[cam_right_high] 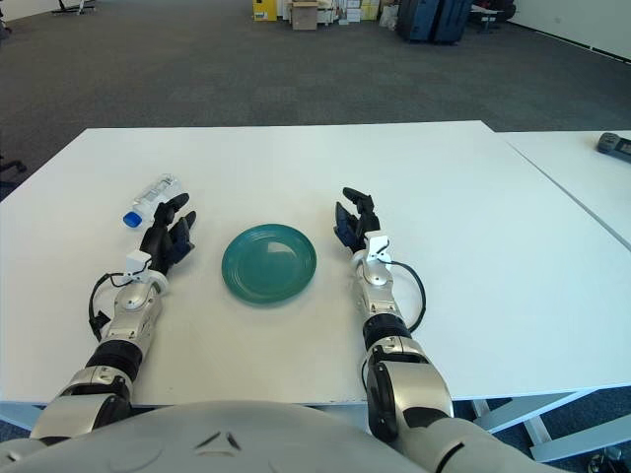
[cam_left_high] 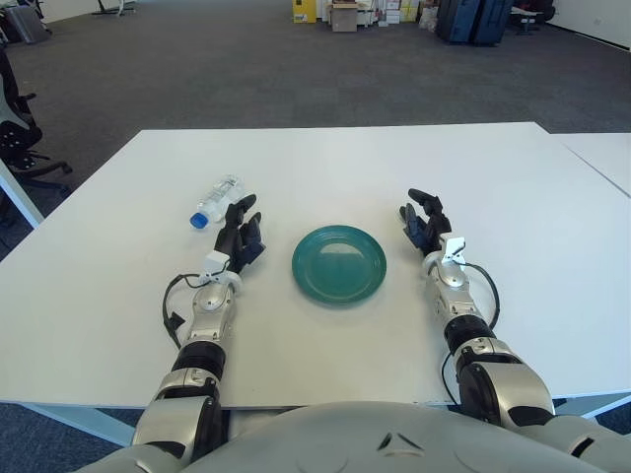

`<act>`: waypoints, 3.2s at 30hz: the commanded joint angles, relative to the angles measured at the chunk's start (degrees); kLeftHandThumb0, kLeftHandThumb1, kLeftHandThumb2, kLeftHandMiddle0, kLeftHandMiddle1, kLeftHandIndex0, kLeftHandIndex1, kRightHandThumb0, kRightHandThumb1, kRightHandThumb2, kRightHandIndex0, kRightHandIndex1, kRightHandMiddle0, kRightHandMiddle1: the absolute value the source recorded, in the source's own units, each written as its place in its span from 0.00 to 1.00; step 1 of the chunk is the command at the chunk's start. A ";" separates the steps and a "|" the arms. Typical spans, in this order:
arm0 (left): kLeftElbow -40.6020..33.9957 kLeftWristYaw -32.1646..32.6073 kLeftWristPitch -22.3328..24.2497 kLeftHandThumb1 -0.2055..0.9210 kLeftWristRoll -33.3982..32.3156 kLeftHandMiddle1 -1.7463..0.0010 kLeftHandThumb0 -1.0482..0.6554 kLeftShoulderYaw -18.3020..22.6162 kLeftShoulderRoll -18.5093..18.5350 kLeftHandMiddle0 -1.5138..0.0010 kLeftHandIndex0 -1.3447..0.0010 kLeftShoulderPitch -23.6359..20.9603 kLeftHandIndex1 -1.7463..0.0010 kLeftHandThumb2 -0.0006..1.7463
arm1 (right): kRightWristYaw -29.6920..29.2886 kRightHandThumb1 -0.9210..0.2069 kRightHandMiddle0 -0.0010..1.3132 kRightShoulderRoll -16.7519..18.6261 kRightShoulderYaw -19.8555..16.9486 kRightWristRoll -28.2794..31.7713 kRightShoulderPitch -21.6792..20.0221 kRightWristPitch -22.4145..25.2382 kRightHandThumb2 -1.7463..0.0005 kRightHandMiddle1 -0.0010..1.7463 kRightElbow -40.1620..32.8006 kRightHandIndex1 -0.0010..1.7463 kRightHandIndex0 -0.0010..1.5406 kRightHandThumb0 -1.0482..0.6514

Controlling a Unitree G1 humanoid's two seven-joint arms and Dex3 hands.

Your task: Put the bottle into the plate.

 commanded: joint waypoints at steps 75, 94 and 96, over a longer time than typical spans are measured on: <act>20.13 21.39 31.73 1.00 51.56 1.00 0.00 -34.40 18.70 1.00 1.00 -37.94 1.00 0.47 | 0.35 0.00 0.09 0.44 -0.92 1.03 -0.97 -0.51 0.68 0.50 2.82 0.00 0.35 0.26; 28.89 17.72 32.57 1.00 44.15 1.00 0.00 -33.28 16.93 1.00 0.98 -37.99 0.99 0.45 | 0.55 0.00 0.09 0.23 -1.27 0.78 0.02 -0.28 0.68 0.50 1.38 0.00 0.35 0.26; 29.05 17.20 32.90 1.00 43.24 1.00 0.00 -33.01 16.73 1.00 0.97 -37.81 0.99 0.45 | 0.66 0.00 0.09 0.13 -1.21 0.73 0.13 -0.06 0.68 0.50 1.19 0.00 0.35 0.26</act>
